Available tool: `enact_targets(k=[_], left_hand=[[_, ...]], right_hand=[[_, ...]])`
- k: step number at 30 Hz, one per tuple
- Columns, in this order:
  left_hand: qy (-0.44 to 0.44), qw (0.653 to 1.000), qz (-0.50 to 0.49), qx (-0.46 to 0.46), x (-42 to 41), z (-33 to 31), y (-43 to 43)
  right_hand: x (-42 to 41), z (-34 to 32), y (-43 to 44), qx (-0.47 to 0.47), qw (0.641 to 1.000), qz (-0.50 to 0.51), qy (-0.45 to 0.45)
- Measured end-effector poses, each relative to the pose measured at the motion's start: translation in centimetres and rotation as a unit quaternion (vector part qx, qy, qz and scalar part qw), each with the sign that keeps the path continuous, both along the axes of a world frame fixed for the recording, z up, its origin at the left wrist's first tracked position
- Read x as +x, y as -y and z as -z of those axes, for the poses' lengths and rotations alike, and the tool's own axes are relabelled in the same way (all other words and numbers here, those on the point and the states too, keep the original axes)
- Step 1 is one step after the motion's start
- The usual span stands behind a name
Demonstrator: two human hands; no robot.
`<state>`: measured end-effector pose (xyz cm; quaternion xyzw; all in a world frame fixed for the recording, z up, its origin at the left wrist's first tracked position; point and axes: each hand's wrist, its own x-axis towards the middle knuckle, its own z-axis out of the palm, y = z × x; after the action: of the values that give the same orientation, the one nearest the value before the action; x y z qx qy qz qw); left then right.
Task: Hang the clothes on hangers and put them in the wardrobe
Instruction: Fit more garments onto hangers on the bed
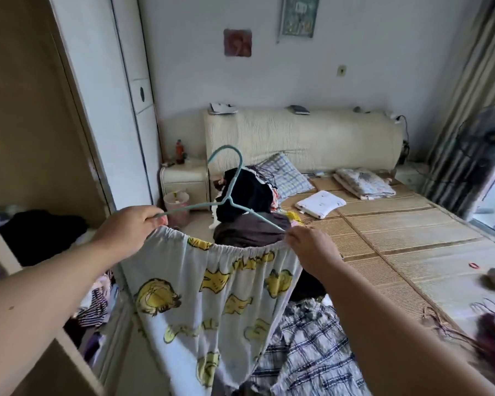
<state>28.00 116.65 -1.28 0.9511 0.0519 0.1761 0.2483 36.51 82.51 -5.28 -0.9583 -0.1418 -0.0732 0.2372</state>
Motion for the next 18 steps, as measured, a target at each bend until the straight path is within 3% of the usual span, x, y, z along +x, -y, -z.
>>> enact_targets(k=[5, 10, 18], left_hand=[[-0.027, 0.999, 0.001, 0.026, 2.8, 1.5, -5.9], [-0.004, 1.0, -0.022, 0.004, 7.1, 1.5, -9.4], [0.003, 0.997, 0.055, 0.061, 17.2, 0.0, -8.8]], right_hand=[[0.8, 1.3, -6.0, -0.037, 0.999, 0.031, -0.003], [3.1, 1.0, -9.8, -0.044, 0.996, 0.054, 0.056], [9.6, 3.0, -9.3, -0.023, 0.991, 0.121, 0.061]])
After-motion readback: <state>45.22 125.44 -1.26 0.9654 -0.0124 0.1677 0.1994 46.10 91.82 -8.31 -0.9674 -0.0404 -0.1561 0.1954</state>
